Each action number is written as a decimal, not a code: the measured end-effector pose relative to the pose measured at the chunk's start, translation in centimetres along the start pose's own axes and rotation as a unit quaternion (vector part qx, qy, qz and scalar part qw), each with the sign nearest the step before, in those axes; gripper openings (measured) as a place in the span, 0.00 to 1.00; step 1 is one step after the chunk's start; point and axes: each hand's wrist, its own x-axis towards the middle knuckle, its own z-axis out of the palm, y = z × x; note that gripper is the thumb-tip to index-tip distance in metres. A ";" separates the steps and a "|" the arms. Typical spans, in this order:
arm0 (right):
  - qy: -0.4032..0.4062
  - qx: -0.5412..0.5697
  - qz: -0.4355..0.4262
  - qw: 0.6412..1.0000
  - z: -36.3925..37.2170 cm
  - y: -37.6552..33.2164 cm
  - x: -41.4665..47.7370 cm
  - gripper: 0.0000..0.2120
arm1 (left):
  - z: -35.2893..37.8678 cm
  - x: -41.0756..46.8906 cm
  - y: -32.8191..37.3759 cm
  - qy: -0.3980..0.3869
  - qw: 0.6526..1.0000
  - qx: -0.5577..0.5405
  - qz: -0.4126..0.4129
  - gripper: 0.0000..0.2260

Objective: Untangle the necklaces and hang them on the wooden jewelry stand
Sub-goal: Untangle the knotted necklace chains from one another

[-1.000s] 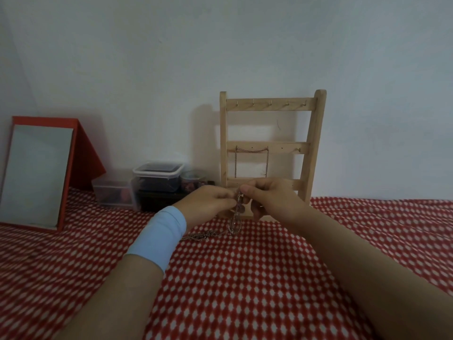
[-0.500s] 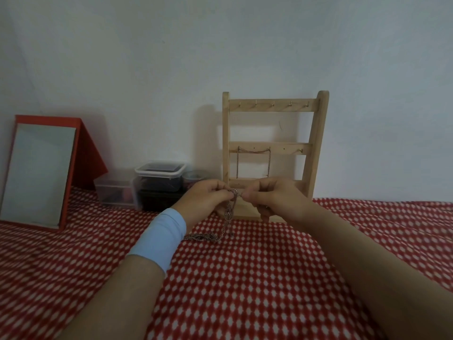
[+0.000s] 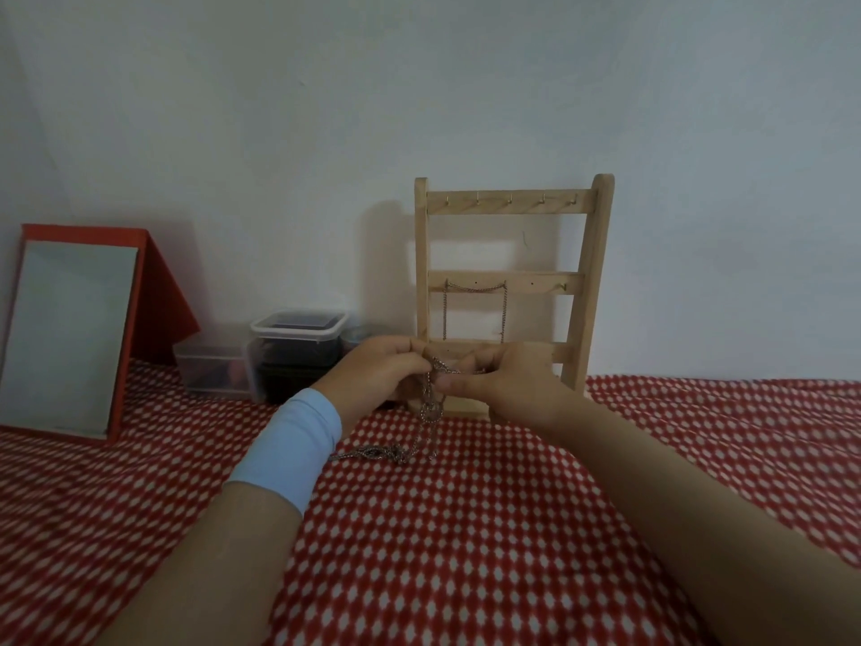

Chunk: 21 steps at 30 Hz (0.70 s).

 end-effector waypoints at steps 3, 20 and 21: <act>0.009 -0.003 -0.015 1.000 -0.1 0.0 0.0 0.06 | 0.0 -0.2 0.7 0.002 1.000 0.007 -0.016 0.08; 0.043 -0.147 -0.110 0.982 0.2 0.0 0.4 0.03 | -0.5 0.3 -0.7 0.030 0.994 -0.109 -0.009 0.12; 0.039 -0.152 -0.108 0.982 0.3 0.0 0.3 0.03 | -0.5 0.4 -0.7 0.028 0.993 -0.113 -0.003 0.12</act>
